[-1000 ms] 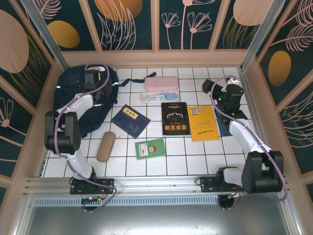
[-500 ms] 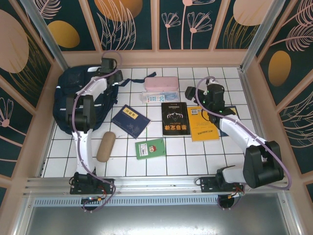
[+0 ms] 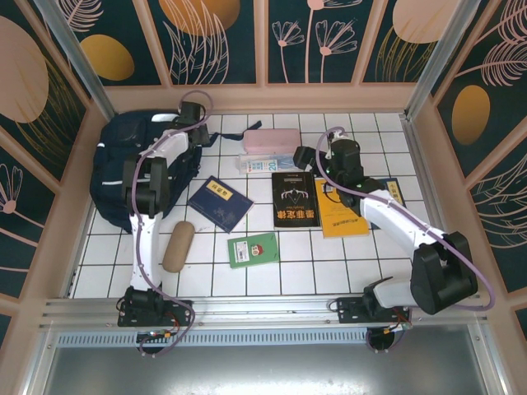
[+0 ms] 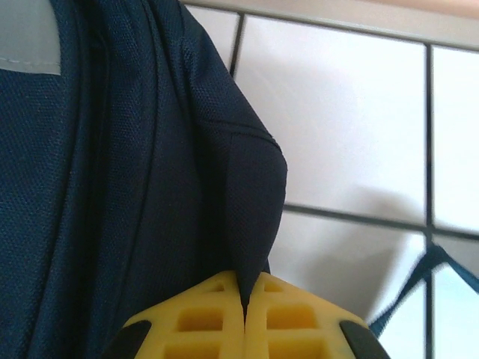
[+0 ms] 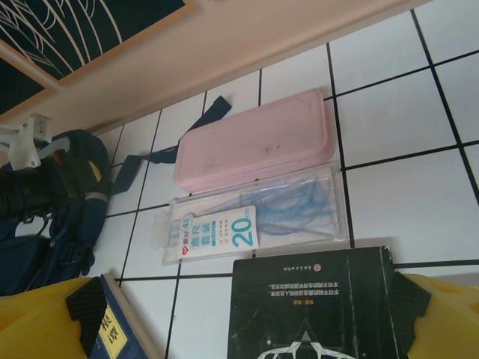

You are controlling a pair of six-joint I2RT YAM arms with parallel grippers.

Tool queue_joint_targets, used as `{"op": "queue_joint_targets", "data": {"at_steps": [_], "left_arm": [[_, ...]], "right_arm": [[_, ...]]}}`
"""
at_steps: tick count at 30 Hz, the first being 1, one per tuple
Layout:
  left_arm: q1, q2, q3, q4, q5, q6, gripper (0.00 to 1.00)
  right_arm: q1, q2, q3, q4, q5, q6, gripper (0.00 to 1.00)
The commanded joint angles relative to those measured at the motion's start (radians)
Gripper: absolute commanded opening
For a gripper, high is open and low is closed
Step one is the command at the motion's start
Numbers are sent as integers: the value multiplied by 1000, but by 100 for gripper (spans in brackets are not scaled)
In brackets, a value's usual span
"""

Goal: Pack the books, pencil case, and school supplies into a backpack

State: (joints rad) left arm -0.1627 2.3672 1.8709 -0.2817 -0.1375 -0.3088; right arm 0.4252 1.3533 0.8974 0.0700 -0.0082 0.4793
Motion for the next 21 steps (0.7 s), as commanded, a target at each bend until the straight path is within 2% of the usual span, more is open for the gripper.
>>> {"op": "queue_joint_targets", "data": {"at_steps": [1,9,21], "left_arm": [[-56,-98,-111,28,126,-3,0],[-157,-220,-257,81,200,-14,0],[-292,-260,-272,73,230,-6,0]], "right_arm": [[18,13,31,8,0,18,99],[20,60,44,9,-55,42,99],[44,146,54,68,-132,86,99]]}}
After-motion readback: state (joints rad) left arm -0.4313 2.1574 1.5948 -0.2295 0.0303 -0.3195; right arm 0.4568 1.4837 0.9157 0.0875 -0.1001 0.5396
